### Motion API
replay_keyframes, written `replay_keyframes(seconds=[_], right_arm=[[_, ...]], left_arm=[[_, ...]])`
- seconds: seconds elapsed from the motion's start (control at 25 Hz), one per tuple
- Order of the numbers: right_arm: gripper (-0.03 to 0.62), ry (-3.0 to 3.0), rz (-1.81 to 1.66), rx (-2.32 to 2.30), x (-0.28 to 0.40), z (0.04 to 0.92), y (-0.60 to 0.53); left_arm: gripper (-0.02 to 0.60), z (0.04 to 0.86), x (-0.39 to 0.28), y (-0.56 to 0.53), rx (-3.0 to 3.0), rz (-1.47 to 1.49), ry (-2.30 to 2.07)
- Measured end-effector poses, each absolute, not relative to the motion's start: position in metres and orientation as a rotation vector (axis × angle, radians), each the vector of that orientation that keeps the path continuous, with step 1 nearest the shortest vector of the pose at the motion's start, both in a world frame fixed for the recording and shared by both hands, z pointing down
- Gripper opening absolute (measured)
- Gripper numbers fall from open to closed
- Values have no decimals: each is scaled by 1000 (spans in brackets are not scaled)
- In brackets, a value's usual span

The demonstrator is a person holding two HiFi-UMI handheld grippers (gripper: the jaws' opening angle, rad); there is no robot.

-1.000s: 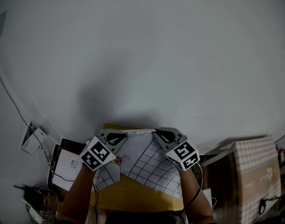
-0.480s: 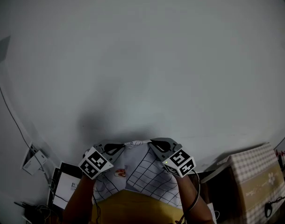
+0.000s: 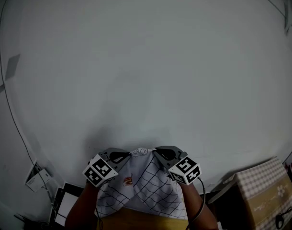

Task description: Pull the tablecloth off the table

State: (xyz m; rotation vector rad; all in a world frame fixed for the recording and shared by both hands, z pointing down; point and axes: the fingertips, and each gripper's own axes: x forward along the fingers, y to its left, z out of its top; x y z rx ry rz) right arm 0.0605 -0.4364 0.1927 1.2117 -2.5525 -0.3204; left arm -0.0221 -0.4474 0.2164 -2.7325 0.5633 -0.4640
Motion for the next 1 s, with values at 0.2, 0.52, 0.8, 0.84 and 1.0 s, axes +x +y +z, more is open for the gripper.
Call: replay_keyframes(seconds=[0.2,0.52,0.8,0.84,1.0], right_arm=[[20,-2573,-399,1197,51,160,-432],[20,-2594,-509,1232,51,106,-435],[20,-2593,-607,1260,55,61,-431],[20,-2595,-618,1261,55,55,-431],[20,-2625,-655,1249,49,32,-424]], left_arm=[[11,181,-19,-445,-2684,-415,557],[11,126,-19,-443,-2634,-320,556],[11,79,-18,-437,-2616,-235,542],[11,73,-18,-437,-2617,-223,537],[11,52,-20,-433,-2610,-187,528]])
